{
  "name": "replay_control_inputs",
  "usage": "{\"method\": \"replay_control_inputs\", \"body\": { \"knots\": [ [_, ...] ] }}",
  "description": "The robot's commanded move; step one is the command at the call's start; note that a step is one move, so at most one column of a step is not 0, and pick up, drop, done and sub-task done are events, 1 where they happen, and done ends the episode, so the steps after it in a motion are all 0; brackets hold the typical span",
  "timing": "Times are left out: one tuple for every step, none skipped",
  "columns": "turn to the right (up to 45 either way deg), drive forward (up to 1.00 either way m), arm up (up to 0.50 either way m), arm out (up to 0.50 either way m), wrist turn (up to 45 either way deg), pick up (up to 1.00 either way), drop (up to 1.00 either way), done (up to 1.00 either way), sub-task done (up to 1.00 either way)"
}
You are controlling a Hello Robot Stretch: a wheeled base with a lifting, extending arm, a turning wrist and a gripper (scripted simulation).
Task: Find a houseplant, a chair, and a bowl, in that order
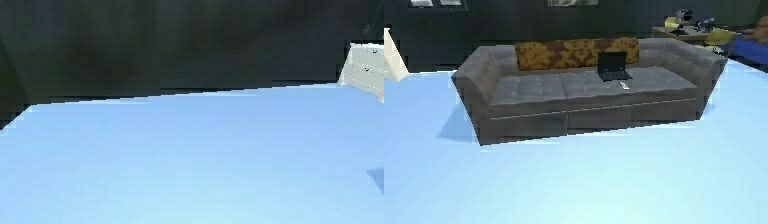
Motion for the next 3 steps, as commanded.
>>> {"method": "replay_control_inputs", "body": {
  "knots": [
    [-45.0,0.0,0.0,0.0,0.0,0.0,0.0,0.0,0.0],
    [-6.0,0.0,0.0,0.0,0.0,0.0,0.0,0.0,0.0],
    [0.0,0.35,0.0,0.0,0.0,0.0,0.0,0.0,0.0]
  ]
}}
